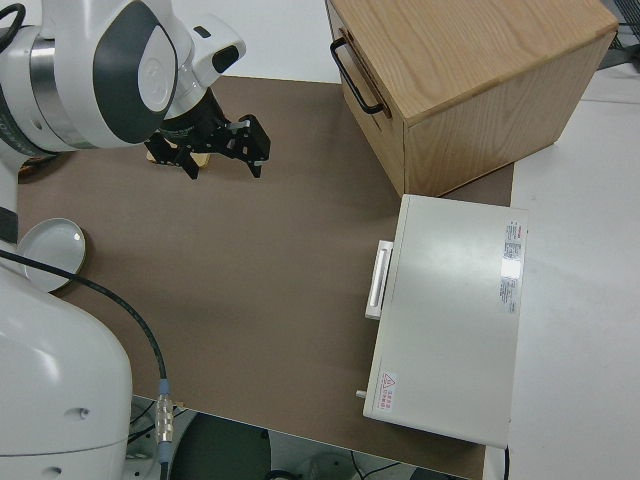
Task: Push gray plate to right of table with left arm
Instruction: 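Move the left gripper toward the near edge of the gray plate, then lower the left gripper against the gray plate's edge nearest the robot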
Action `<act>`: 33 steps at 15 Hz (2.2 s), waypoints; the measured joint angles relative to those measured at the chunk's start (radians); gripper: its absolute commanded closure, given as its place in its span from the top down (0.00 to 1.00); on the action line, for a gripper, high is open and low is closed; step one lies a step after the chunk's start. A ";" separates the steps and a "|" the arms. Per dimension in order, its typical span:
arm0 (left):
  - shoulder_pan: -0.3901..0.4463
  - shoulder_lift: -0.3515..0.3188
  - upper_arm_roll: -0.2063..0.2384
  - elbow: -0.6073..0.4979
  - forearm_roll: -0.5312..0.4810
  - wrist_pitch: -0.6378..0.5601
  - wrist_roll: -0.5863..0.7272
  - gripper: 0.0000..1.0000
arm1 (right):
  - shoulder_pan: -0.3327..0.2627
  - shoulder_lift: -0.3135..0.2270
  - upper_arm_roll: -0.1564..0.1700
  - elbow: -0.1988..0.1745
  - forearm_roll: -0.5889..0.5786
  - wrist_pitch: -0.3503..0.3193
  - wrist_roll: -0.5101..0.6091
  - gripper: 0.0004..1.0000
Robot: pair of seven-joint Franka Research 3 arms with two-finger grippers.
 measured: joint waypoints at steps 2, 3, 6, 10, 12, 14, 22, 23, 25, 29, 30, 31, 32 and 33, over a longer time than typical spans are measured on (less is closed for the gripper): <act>0.000 0.000 0.000 -0.001 0.001 -0.018 0.000 1.00 | 0.000 0.000 0.000 0.000 0.000 0.000 0.000 0.98; 0.000 0.001 0.000 -0.003 0.001 -0.038 0.000 1.00 | 0.000 0.000 0.000 0.000 0.000 0.000 0.000 0.98; 0.000 0.002 0.000 -0.030 0.001 -0.055 0.000 1.00 | 0.000 0.000 0.000 0.000 0.000 0.000 0.000 0.98; 0.000 -0.038 -0.003 -0.137 0.001 0.010 0.000 1.00 | 0.000 0.000 0.000 0.000 0.000 0.000 0.000 0.98; 0.000 -0.108 -0.002 -0.283 0.002 0.128 0.000 1.00 | 0.000 0.000 0.000 0.000 0.000 0.000 0.000 0.98; 0.000 -0.170 -0.002 -0.421 0.002 0.227 0.000 1.00 | 0.000 0.000 0.000 0.000 0.000 0.000 0.000 0.98; 0.000 -0.187 -0.037 -0.715 0.004 0.573 -0.048 1.00 | 0.000 0.000 0.000 0.000 0.000 0.000 0.000 0.98; 0.000 -0.187 -0.038 -0.734 0.005 0.597 -0.048 1.00 | 0.000 0.000 0.000 0.000 0.000 0.000 0.000 0.98; 0.000 -0.187 -0.038 -0.770 0.006 0.640 -0.048 1.00 | 0.000 0.000 0.000 0.000 0.000 0.000 0.000 0.98; 0.000 -0.185 -0.040 -0.819 0.006 0.682 -0.048 1.00 | 0.000 0.000 0.000 0.000 0.000 0.000 0.000 0.98; -0.001 -0.182 -0.046 -0.832 0.007 0.696 -0.048 1.00 | 0.000 0.000 0.000 0.000 0.000 0.000 0.000 0.98; -0.003 -0.177 -0.054 -0.846 0.007 0.710 -0.048 1.00 | 0.000 0.000 0.000 0.000 0.000 0.000 0.000 0.98; -0.006 -0.172 -0.062 -0.857 0.007 0.719 -0.048 1.00 | 0.000 0.000 0.000 0.000 0.000 0.000 0.000 0.98; -0.011 -0.166 -0.067 -0.866 0.007 0.723 -0.048 1.00 | 0.000 0.000 0.000 0.000 0.000 0.000 0.000 0.98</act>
